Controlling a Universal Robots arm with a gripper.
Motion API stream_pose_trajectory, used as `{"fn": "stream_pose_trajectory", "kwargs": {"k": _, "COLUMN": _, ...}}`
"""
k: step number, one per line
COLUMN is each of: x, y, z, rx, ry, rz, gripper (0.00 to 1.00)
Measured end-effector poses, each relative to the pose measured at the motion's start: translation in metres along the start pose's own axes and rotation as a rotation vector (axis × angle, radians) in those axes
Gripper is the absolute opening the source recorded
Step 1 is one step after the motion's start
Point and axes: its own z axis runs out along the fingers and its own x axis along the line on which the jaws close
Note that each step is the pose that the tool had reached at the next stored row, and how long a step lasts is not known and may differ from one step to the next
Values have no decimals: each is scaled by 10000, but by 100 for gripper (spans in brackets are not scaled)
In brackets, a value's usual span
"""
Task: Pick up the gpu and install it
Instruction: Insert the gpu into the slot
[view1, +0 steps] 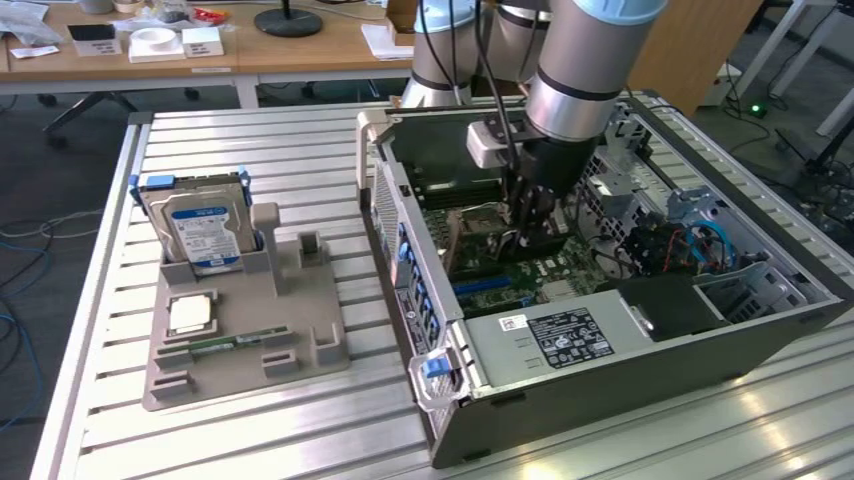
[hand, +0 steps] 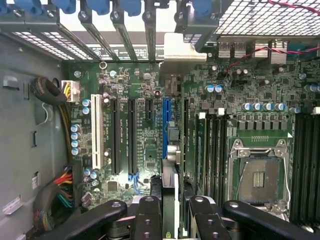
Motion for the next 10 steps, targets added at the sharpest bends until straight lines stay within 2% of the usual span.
{"fn": "stream_pose_trajectory", "kwargs": {"k": 6, "x": 9, "y": 26, "z": 68, "rx": 0, "ry": 0, "rz": 0, "gripper": 26}}
{"fn": "stream_pose_trajectory", "kwargs": {"k": 10, "x": 10, "y": 28, "z": 70, "rx": -1, "ry": 2, "rz": -1, "gripper": 26}}
